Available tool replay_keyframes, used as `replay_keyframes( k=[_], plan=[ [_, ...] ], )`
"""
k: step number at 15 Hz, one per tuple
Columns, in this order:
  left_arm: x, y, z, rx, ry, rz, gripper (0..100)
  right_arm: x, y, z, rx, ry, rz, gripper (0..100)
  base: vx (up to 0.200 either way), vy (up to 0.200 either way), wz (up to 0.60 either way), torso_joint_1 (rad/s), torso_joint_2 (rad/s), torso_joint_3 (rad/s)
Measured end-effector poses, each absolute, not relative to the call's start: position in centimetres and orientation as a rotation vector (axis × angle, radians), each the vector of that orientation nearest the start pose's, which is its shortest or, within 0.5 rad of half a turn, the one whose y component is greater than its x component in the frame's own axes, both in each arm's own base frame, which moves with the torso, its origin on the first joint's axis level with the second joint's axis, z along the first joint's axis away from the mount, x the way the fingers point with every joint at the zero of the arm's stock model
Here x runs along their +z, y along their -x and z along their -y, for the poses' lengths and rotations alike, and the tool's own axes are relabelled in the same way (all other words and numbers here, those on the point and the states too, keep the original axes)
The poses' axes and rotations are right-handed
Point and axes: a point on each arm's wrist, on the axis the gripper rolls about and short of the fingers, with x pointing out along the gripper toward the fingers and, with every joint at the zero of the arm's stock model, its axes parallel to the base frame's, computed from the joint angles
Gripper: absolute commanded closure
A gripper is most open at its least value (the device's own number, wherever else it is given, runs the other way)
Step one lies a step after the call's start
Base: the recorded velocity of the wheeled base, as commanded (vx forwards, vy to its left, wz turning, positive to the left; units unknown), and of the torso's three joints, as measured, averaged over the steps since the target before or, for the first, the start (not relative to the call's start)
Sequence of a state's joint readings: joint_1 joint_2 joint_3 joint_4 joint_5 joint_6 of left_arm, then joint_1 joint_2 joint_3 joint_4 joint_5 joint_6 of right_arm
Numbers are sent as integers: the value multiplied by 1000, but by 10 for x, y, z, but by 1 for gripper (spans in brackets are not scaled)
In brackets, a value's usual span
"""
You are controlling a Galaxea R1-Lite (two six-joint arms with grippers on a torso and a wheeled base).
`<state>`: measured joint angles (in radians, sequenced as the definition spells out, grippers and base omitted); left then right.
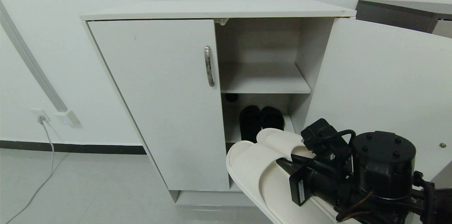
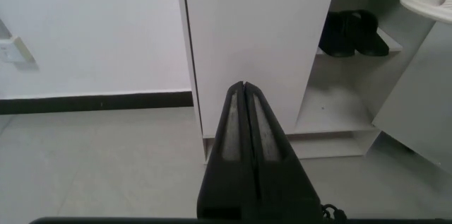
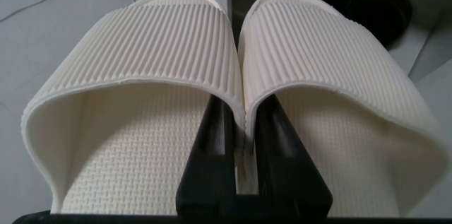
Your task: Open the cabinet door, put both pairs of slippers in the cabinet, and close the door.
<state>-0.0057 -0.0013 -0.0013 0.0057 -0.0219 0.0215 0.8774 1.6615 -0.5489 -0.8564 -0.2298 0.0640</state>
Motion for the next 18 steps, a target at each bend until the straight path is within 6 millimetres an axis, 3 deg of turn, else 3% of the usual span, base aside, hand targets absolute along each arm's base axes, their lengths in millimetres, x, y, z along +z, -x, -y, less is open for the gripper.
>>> replay_keyframes(
  k=[13, 18],
  plan=[
    [75, 23, 0, -27, -20, -2, 100, 150, -178, -212, 640, 70, -228, 100, 0, 0, -92, 0, 1, 1],
    [75, 23, 0, -28, -21, -2, 100, 168, -190, -247, 365, 17, -214, 100, 0, 0, 0, 0, 0, 0]
  ],
)
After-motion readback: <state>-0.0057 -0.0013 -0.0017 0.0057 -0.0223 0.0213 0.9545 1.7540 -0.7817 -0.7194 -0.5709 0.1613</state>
